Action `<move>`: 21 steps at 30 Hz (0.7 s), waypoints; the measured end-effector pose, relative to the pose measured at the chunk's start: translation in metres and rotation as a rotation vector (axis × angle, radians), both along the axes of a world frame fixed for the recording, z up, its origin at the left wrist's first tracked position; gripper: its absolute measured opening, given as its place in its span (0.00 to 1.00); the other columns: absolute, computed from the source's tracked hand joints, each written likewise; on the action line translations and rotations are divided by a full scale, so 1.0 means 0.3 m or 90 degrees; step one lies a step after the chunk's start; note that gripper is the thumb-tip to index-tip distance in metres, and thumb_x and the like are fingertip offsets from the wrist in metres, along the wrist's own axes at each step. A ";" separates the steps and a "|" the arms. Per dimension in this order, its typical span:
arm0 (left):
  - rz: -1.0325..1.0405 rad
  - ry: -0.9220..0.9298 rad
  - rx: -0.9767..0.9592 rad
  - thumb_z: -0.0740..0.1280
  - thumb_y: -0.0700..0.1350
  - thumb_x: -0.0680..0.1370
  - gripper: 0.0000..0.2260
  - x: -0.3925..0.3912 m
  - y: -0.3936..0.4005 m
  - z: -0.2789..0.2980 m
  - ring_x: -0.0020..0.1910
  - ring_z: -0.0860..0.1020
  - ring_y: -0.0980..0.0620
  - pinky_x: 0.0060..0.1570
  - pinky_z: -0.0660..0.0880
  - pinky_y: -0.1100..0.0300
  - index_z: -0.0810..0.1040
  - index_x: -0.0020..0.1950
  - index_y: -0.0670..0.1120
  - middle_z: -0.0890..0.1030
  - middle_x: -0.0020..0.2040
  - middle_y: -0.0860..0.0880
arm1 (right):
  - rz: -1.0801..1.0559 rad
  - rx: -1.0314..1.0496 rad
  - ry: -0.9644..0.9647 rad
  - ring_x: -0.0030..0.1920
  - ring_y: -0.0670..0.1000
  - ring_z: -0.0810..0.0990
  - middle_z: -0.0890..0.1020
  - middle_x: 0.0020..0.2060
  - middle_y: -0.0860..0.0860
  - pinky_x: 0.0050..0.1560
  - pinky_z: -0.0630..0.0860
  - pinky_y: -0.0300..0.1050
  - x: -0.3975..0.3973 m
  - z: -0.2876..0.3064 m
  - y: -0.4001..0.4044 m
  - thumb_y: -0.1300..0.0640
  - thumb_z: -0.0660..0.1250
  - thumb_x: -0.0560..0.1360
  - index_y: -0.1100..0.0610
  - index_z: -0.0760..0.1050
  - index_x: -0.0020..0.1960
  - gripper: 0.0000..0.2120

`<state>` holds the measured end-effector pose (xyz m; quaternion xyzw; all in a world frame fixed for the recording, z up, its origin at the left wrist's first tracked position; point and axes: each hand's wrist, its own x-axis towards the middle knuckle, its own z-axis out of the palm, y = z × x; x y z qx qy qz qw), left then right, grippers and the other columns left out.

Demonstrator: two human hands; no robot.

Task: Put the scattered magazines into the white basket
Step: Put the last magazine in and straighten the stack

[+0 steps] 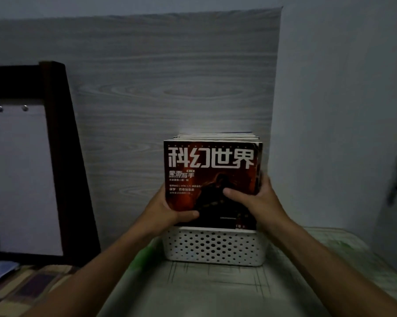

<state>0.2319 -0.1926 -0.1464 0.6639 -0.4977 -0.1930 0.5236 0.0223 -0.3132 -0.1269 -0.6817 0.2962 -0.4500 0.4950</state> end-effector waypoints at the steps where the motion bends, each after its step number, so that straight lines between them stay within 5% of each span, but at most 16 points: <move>1: -0.011 -0.002 0.020 0.83 0.50 0.59 0.38 0.011 -0.017 0.001 0.54 0.79 0.60 0.50 0.78 0.64 0.70 0.64 0.60 0.80 0.58 0.57 | 0.041 -0.006 0.035 0.64 0.50 0.77 0.76 0.64 0.45 0.65 0.75 0.55 -0.003 0.002 -0.020 0.49 0.84 0.59 0.45 0.57 0.74 0.53; 5: -0.067 -0.015 0.090 0.83 0.49 0.58 0.38 0.054 -0.054 0.018 0.57 0.79 0.56 0.60 0.76 0.52 0.72 0.64 0.56 0.81 0.58 0.54 | 0.079 -0.034 0.104 0.61 0.48 0.78 0.79 0.62 0.45 0.63 0.76 0.50 -0.006 -0.001 -0.067 0.50 0.85 0.55 0.47 0.61 0.73 0.53; 9: -0.142 -0.087 0.080 0.84 0.48 0.58 0.44 0.057 -0.066 0.016 0.59 0.77 0.64 0.50 0.77 0.70 0.66 0.69 0.56 0.78 0.60 0.56 | 0.090 -0.026 0.025 0.55 0.46 0.83 0.84 0.56 0.46 0.56 0.80 0.47 -0.007 -0.011 -0.091 0.53 0.85 0.55 0.46 0.71 0.66 0.43; 12: -0.115 -0.089 0.035 0.83 0.51 0.57 0.44 0.057 -0.057 -0.016 0.57 0.74 0.73 0.45 0.75 0.74 0.63 0.67 0.63 0.77 0.59 0.64 | 0.116 -0.048 -0.013 0.54 0.44 0.84 0.85 0.54 0.42 0.49 0.81 0.39 -0.031 -0.031 -0.088 0.50 0.84 0.56 0.45 0.73 0.65 0.40; 14: -0.097 -0.094 0.010 0.83 0.53 0.56 0.44 0.065 -0.062 -0.025 0.57 0.74 0.72 0.47 0.75 0.72 0.64 0.65 0.65 0.76 0.57 0.69 | 0.127 -0.068 -0.010 0.54 0.42 0.83 0.84 0.54 0.39 0.47 0.80 0.35 -0.033 -0.035 -0.095 0.48 0.84 0.58 0.43 0.71 0.66 0.40; 18: -0.085 -0.092 0.015 0.83 0.50 0.57 0.48 0.032 -0.071 -0.006 0.63 0.75 0.58 0.63 0.74 0.52 0.63 0.72 0.57 0.76 0.63 0.59 | 0.118 -0.062 -0.033 0.58 0.43 0.81 0.81 0.59 0.43 0.50 0.81 0.39 -0.015 -0.018 -0.089 0.51 0.82 0.59 0.43 0.65 0.71 0.45; 21: -0.109 -0.021 -0.006 0.83 0.53 0.58 0.54 0.006 -0.002 0.036 0.69 0.69 0.56 0.61 0.74 0.57 0.53 0.76 0.61 0.68 0.73 0.55 | 0.047 -0.049 -0.083 0.63 0.41 0.75 0.70 0.68 0.38 0.54 0.79 0.37 -0.044 0.028 -0.035 0.46 0.81 0.58 0.40 0.54 0.77 0.55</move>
